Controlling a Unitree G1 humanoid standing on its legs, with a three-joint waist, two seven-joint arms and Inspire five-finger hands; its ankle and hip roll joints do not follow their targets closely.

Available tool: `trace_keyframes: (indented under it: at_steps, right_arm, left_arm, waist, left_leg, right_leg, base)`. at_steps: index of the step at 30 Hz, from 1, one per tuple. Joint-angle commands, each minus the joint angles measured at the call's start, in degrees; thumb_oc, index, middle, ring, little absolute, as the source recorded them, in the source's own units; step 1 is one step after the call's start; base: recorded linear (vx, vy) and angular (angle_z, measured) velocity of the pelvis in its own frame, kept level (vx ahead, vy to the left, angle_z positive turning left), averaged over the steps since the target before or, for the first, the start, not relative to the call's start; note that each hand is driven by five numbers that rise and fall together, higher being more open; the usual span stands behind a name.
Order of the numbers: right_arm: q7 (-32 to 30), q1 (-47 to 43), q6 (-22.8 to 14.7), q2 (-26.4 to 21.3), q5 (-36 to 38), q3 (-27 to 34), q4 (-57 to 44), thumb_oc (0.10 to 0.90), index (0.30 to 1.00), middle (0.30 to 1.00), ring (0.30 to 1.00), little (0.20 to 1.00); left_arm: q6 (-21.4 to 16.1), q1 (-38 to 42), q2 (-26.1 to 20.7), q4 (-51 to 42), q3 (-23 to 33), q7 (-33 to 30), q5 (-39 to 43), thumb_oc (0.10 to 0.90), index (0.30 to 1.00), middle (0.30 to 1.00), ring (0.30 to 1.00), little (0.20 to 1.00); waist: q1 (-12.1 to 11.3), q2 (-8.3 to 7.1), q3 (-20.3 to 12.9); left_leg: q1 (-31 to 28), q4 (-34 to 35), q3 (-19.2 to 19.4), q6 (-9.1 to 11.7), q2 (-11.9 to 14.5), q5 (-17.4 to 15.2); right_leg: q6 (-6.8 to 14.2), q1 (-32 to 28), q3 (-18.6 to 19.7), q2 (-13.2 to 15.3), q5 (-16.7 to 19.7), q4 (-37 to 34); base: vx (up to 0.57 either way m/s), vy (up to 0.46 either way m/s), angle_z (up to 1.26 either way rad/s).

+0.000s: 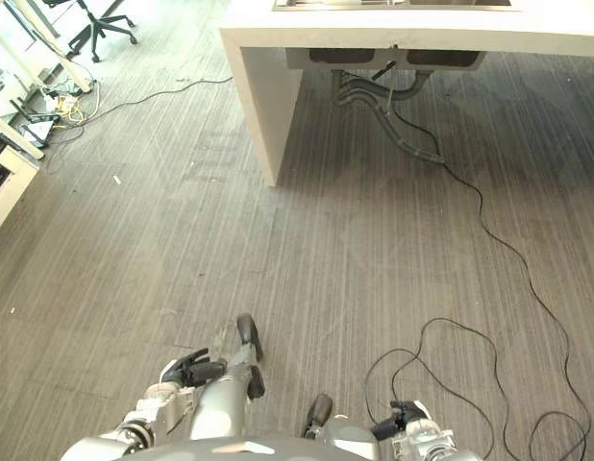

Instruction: Place the dishes in the dishwasher.

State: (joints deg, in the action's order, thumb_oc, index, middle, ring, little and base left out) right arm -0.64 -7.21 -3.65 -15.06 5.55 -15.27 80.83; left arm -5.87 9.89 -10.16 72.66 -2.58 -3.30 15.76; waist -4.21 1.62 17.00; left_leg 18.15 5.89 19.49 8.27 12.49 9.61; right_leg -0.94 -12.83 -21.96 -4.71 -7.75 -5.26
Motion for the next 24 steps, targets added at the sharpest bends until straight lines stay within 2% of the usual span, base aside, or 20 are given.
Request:
trace_keyframes:
  at_steps: [1,3,4,5,6,7,8,9,10,13,14,15,16,17,18,19,20,22,23,24]
  right_arm:
    - [-1.7,0.2,-1.9,-1.6,-0.5,-0.2,-4.2,0.8,0.9,0.9,0.9,0.9]
    - [-1.7,0.2,-1.9,-1.6,-0.5,-0.2,-4.2,0.8,0.9,0.9,0.9,0.9]
    - [-1.9,-0.1,-1.8,-0.3,0.5,-0.1,-4.5,0.8,0.9,0.9,0.9,0.9]
    - [-1.9,-0.3,-1.9,1.0,0.8,-0.7,-5.2,0.8,0.9,0.9,0.9,0.9]
    - [-1.9,-0.3,-1.9,1.0,0.8,-0.7,-5.2,0.8,0.9,0.9,0.9,0.9]
    - [-1.8,-1.0,-2.0,1.5,1.2,-1.1,-5.7,0.8,0.9,0.9,0.9,0.9]
    - [-2.0,-1.8,-2.2,2.0,1.5,-1.4,-7.2,0.8,0.9,0.9,0.9,0.9]
    - [-2.0,-1.8,-2.2,2.0,1.5,-1.4,-7.2,0.8,0.9,0.9,0.9,0.9]
    - [-2.8,-1.9,-2.6,2.0,2.4,-0.5,-9.0,0.8,0.9,0.9,0.9,0.9]
    - [-3.2,-1.8,-2.9,2.1,2.7,-0.4,-9.9,0.8,0.9,0.9,0.9,0.9]
    - [-4.1,-0.7,-3.5,2.9,2.5,-0.7,-12.8,0.8,0.9,0.9,0.9,0.9]
    - [-4.1,-0.7,-3.5,2.9,2.5,-0.7,-12.8,0.8,0.9,0.9,0.9,0.9]
    - [-4.2,0.7,-4.0,3.1,1.7,-1.4,-13.5,0.8,0.9,0.9,0.9,0.9]
    - [-4.0,1.9,-4.3,3.0,1.0,-2.2,-13.7,0.8,0.9,0.9,0.9,0.9]
    - [-4.1,2.6,-4.4,2.8,1.1,-2.2,-13.3,0.8,0.9,0.9,0.9,0.9]
    - [-3.9,5.1,-4.6,3.0,1.7,-1.6,-12.6,0.8,0.9,0.9,0.9,0.9]
    - [-3.8,6.3,-4.5,3.1,2.0,-1.3,-12.3,0.8,0.9,0.9,0.9,0.9]
    - [-3.8,6.3,-4.5,3.1,2.0,-1.3,-12.3,0.8,0.9,0.9,0.9,0.9]
    - [-3.5,8.1,-4.4,3.5,2.1,-0.7,-11.5,0.8,0.9,0.9,0.9,0.9]
    - [-3.0,9.8,-4.1,3.4,1.4,-0.4,-10.5,0.8,0.9,0.9,0.9,0.9]
  left_arm:
    - [2.1,-2.9,2.0,4.5,-3.8,-0.4,-3.2,0.8,0.9,0.9,0.9,0.9]
    - [2.1,-2.9,2.0,4.5,-3.8,-0.4,-3.2,0.8,0.9,0.9,0.9,0.9]
    - [2.0,-2.8,1.3,4.1,-3.8,-0.8,-3.9,0.8,0.9,0.9,0.9,0.9]
    - [2.1,-2.0,-0.2,3.9,-3.5,-1.1,-4.4,0.8,0.9,0.9,0.9,0.9]
    - [2.1,-2.0,-0.2,3.9,-3.5,-1.1,-4.4,0.8,0.9,0.9,0.9,0.9]
    - [1.7,-0.5,-1.5,2.6,-3.4,-2.1,-3.8,0.8,0.9,0.9,0.9,0.9]
    - [0.6,2.5,-3.4,0.0,-3.8,-3.9,-4.1,0.8,0.9,0.9,0.9,0.9]
    - [0.6,2.5,-3.4,0.0,-3.8,-3.9,-4.1,0.8,0.9,0.9,0.9,0.9]
    - [-1.5,6.5,-5.4,-8.2,-6.0,-8.2,-4.9,0.8,0.9,0.9,0.9,0.9]
    - [-2.3,7.8,-6.4,-12.1,-6.4,-9.9,-5.1,0.8,0.9,0.9,0.9,0.9]
    - [-4.3,9.4,-9.4,-27.2,-6.1,-16.4,-7.9,0.8,0.9,0.9,0.9,0.9]
    - [-4.3,9.4,-9.4,-27.2,-6.1,-16.4,-7.9,0.8,0.9,0.9,0.9,0.9]
    - [-4.7,12.5,-12.1,-34.7,-4.7,-21.2,-10.8,0.8,0.9,0.9,0.9,0.9]
    - [-5.0,15.4,-14.4,-39.4,-3.4,-25.5,-13.7,0.8,0.9,0.9,0.9,0.9]
    - [-5.2,16.4,-15.1,-41.2,-3.0,-27.0,-15.1,0.8,0.9,0.9,0.9,0.9]
    - [-5.3,17.6,-17.1,-47.5,-2.2,-30.1,-19.8,0.8,0.9,0.9,0.9,0.9]
    - [-5.4,18.0,-17.8,-49.7,-2.2,-31.1,-22.6,0.8,0.9,0.9,0.9,0.9]
    - [-5.3,17.9,-17.8,-49.9,-2.2,-31.2,-22.6,0.8,0.9,0.9,0.9,0.9]
    - [-5.4,18.5,-18.5,-54.6,-1.2,-33.2,-27.9,0.8,0.9,0.9,0.9,0.9]
    - [-5.4,17.3,-18.6,-58.1,1.0,-35.2,-31.0,0.8,0.9,0.9,0.9,0.9]
  waist:
    - [-1.4,-1.31,-3.2]
    - [-1.4,-1.31,-3.2]
    - [-1.9,-1.79,-4.0]
    - [-2.4,-3.49,-5.0]
    - [-2.4,-3.49,-5.0]
    - [-2.2,-4.34,-5.8]
    - [-1.6,-5.37,-5.9]
    - [-1.6,-5.37,-5.9]
    - [-0.8,-5.15,-5.0]
    - [-0.5,-4.29,-4.5]
    - [0.6,-3.8,-3.2]
    - [0.6,-3.8,-3.2]
    - [1.8,-4.51,-2.5]
    - [2.7,-4.73,-2.4]
    - [3.4,-4.89,-2.6]
    - [5.0,-5.56,-3.7]
    - [6.1,-5.71,-4.3]
    - [6.1,-5.77,-4.5]
    - [7.2,-6.01,-5.4]
    - [7.1,-6.18,-7.0]
  left_leg:
    - [-5.3,-2.1,-0.1,2.0,1.4,8.0]
    - [-5.3,-2.1,-0.1,2.0,1.4,8.0]
    - [-6.5,-2.7,2.4,1.0,1.5,9.5]
    - [-8.3,-3.0,4.8,-1.0,-0.2,8.1]
    - [-8.3,-3.0,4.8,-1.0,-0.2,8.1]
    - [-10.0,-2.7,6.4,-2.6,-1.6,6.2]
    - [-12.5,-2.4,7.8,-4.8,-4.1,2.9]
    - [-12.5,-2.4,7.8,-4.8,-4.1,2.9]
    - [-15.7,-2.3,8.2,-7.0,-5.6,-0.2]
    - [-17.2,-2.0,8.0,-7.7,-5.6,-1.2]
    - [-20.7,-1.2,7.7,-8.5,-6.1,-3.5]
    - [-20.7,-1.2,7.7,-8.5,-6.1,-3.5]
    - [-23.1,-0.9,6.3,-8.1,-7.9,-5.4]
    - [-24.5,-0.9,5.1,-6.8,-8.4,-6.8]
    - [-25.4,-0.9,4.1,-5.9,-8.5,-7.7]
    - [-27.0,-0.9,2.3,-4.1,-9.3,-9.8]
    - [-28.1,-0.9,1.6,-3.3,-9.1,-10.7]
    - [-27.9,-0.9,1.6,-3.3,-9.1,-10.5]
    - [-29.6,-0.9,0.7,-2.7,-9.1,-11.7]
    - [-31.5,-0.9,0.0,-2.6,-9.8,-12.7]
  right_leg:
    - [7.1,-8.0,4.9,5.1,-3.0,1.1]
    - [7.1,-8.0,4.9,5.1,-3.0,1.1]
    - [6.6,-9.7,6.0,5.3,-5.4,3.6]
    - [7.8,-9.4,6.5,7.4,-6.0,9.4]
    - [7.8,-9.4,6.5,7.4,-6.0,9.4]
    - [9.7,-6.8,6.1,8.9,-3.5,16.4]
    - [13.5,-1.7,6.2,11.2,4.6,27.7]
    - [13.5,-1.7,6.2,11.2,4.6,27.7]
    - [15.9,3.5,4.3,13.7,14.6,40.4]
    - [15.9,6.2,3.5,14.1,17.1,44.5]
    - [15.9,11.0,1.9,16.2,16.7,48.7]
    - [15.9,11.0,1.9,16.2,16.7,48.7]
    - [15.6,13.9,0.7,18.0,12.8,43.0]
    - [13.7,15.5,-1.2,19.5,8.7,32.9]
    - [12.8,15.6,-2.2,19.9,7.8,25.8]
    - [13.1,17.2,0.3,19.2,9.6,12.1]
    - [13.9,17.5,2.3,19.0,11.4,7.8]
    - [13.9,17.6,2.3,18.9,11.9,7.3]
    - [14.9,18.2,4.3,19.8,14.3,6.5]
    - [14.9,16.3,4.4,20.0,15.5,5.1]
  base:
    - [0.18,0.019,-0.56]
    - [0.26,0.061,-0.6]
    - [0.66,0.245,-1.23]
    - [0.66,0.245,-1.23]
    - [0.52,0.312,-0.48]
    - [0.43,0.351,0.01]
    - [0.43,0.351,0.01]
    - [0.41,0.353,0.15]
    - [0.2,0.172,0.25]
    - [0.23,0.176,0.64]
    - [0.24,0.135,0.36]
    - [0.53,0.179,0.35]
    - [0.54,0.002,0.13]
    - [0.67,-0.055,0.38]
    - [0.72,-0.221,0.71]
    - [0.63,-0.218,0.81]
    - [0.51,-0.161,0.56]
    - [0.21,-0.056,0.47]
    - [0.53,-0.14,0.53]
    - [0.54,-0.137,0.37]
